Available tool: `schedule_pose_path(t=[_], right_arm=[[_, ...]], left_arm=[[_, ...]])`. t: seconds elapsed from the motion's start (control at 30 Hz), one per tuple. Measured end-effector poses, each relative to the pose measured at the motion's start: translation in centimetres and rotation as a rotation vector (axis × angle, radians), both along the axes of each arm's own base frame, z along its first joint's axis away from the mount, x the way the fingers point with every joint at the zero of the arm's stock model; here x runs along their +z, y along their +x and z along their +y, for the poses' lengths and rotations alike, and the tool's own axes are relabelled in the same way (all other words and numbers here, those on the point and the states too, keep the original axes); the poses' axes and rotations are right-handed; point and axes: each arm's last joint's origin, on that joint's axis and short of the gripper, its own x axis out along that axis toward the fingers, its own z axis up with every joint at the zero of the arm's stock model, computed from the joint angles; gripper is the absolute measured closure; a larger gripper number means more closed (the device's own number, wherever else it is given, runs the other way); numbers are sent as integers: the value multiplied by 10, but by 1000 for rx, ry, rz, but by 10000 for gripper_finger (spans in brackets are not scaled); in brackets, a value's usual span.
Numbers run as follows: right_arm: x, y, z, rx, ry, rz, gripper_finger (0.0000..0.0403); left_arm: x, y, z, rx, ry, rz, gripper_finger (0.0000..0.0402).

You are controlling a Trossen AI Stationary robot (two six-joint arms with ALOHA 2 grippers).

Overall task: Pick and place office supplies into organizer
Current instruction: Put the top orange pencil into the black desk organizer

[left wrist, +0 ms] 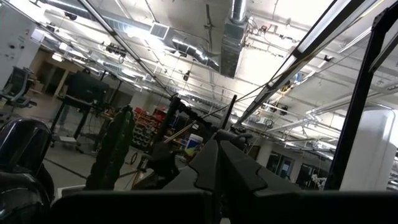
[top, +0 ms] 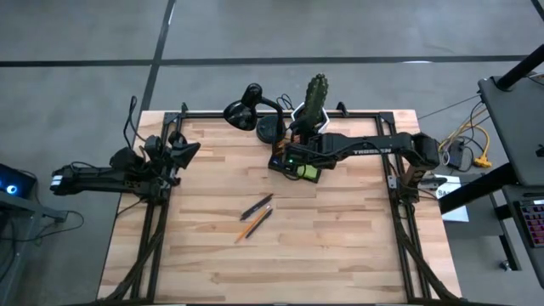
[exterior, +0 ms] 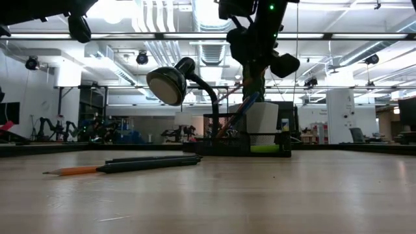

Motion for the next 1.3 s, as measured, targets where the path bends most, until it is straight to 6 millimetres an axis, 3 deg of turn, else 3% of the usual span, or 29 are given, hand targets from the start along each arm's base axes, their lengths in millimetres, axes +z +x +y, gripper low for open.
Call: schedule_pose_path(t=[0.57, 1.3], right_arm=[[-4, 5, -5, 90, -87, 212, 390], [-45, 31, -8, 87, -183, 300, 390]], left_arm=[[-1, 0, 0, 0, 0, 9, 402], [-1, 0, 0, -1, 0, 8, 402]])
